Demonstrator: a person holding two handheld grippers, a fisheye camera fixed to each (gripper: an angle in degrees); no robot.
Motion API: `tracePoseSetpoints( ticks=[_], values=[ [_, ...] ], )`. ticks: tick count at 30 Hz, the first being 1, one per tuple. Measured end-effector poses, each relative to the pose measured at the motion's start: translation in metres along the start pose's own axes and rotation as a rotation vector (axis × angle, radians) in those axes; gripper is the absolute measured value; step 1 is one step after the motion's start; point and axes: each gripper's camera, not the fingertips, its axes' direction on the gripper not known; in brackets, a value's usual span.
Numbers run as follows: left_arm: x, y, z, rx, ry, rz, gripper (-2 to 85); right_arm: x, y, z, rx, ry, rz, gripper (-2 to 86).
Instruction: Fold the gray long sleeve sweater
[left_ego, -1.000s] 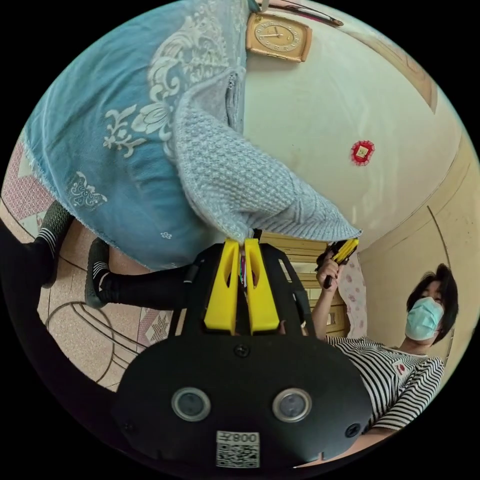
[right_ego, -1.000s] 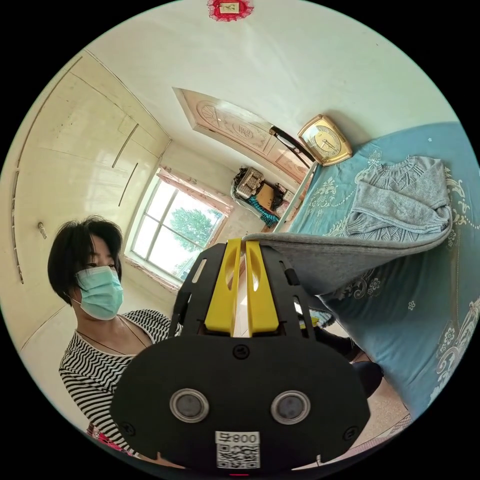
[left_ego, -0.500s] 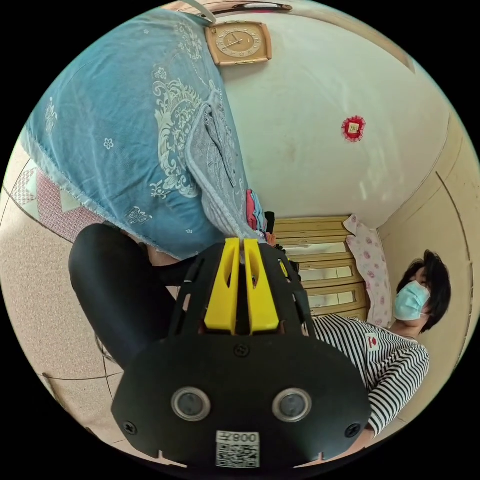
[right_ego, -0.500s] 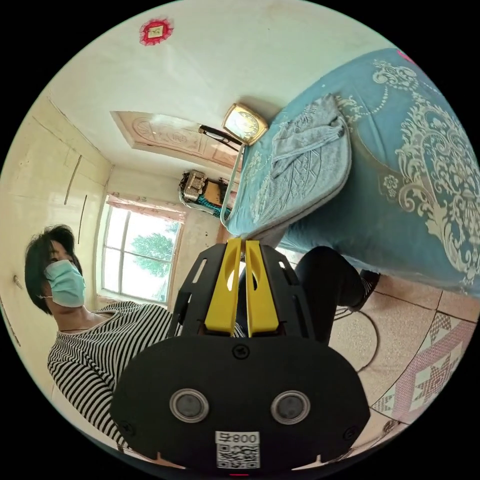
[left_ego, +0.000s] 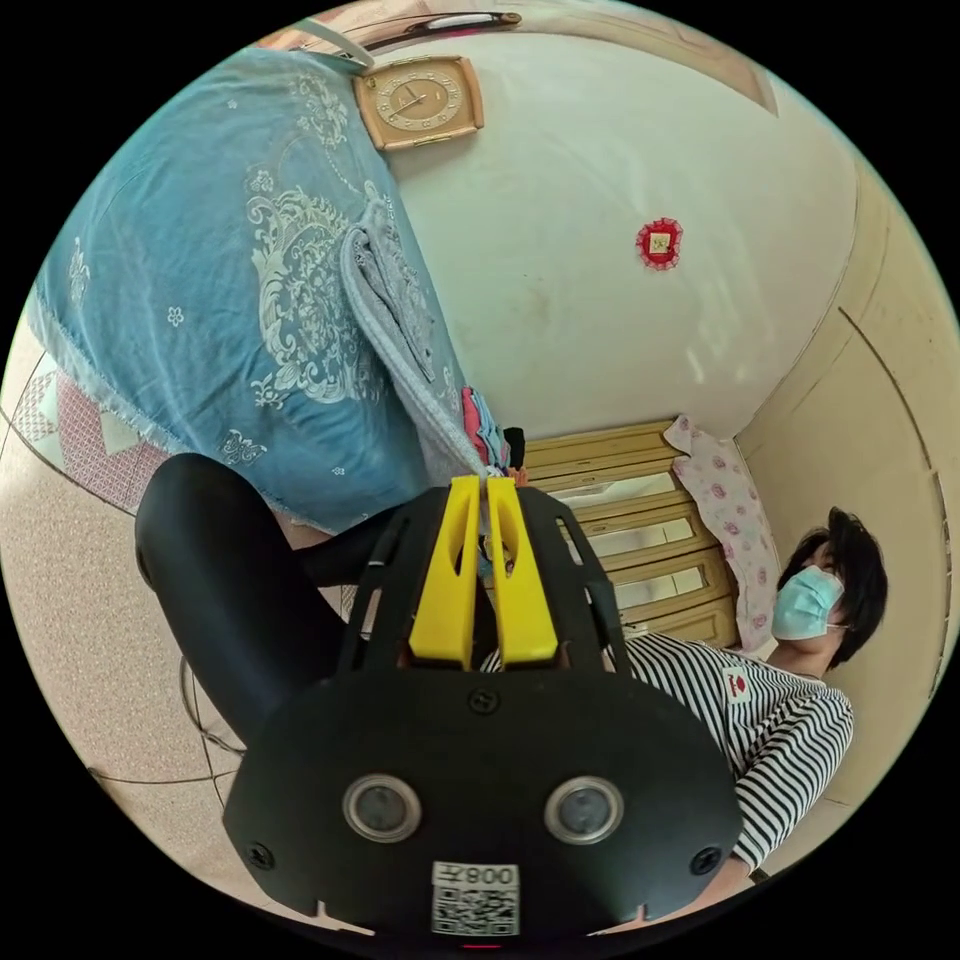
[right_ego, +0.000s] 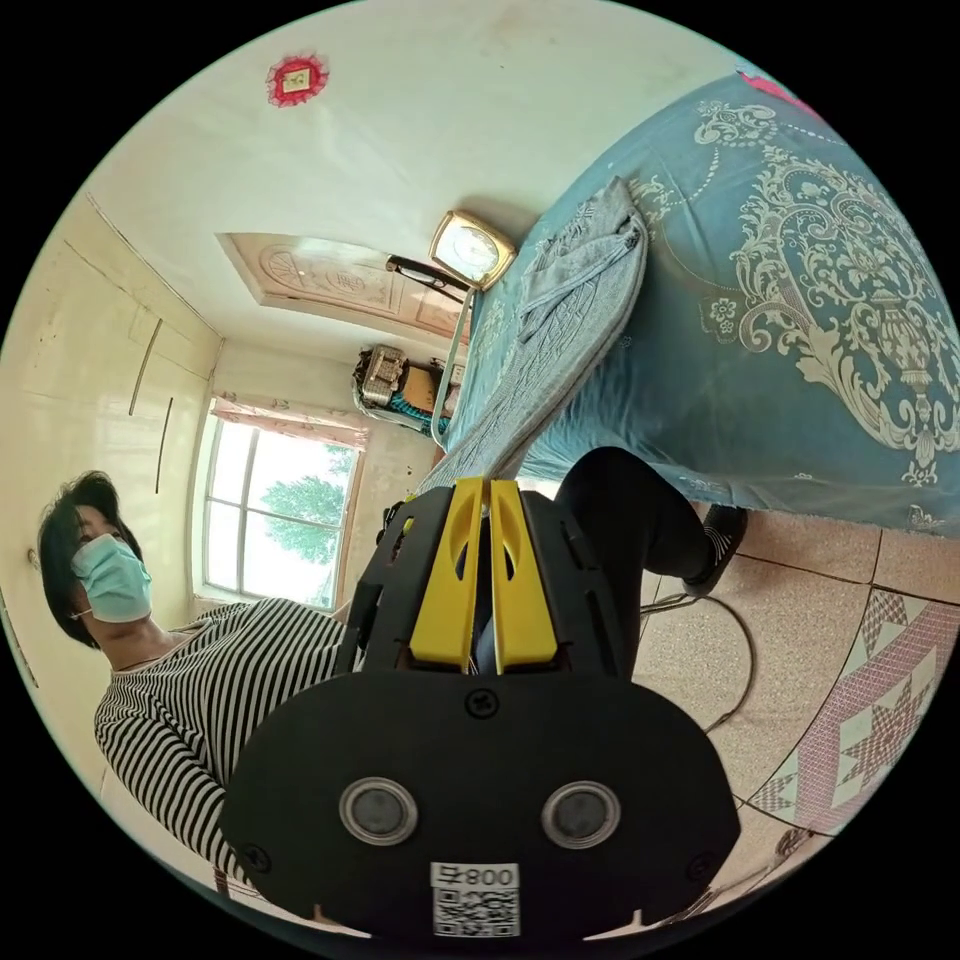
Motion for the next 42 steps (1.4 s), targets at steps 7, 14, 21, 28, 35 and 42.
tracePoseSetpoints(
  ticks=[7,14,21,28,35,42],
  values=[
    [0.034,0.008,-0.026,-0.002,0.021,0.056,1.2,-0.013,0.045,-0.027,0.025,-0.019,-0.074,0.6],
    [0.046,0.032,-0.054,0.010,0.047,0.074,1.3,-0.008,0.094,-0.048,0.012,-0.049,-0.084,0.6],
    [0.048,0.054,-0.080,0.007,0.071,0.102,1.2,-0.008,0.144,-0.076,0.005,-0.090,-0.113,0.6],
    [0.010,0.032,-0.078,0.018,0.083,0.033,1.2,0.034,0.156,-0.086,0.022,-0.111,-0.038,0.6],
    [-0.019,-0.026,-0.065,0.017,0.073,0.017,1.3,0.068,0.129,-0.090,0.051,-0.133,0.019,0.6],
    [-0.060,-0.114,-0.043,0.031,0.060,0.006,1.3,0.094,0.064,-0.098,0.087,-0.119,0.053,0.6]
  ],
)
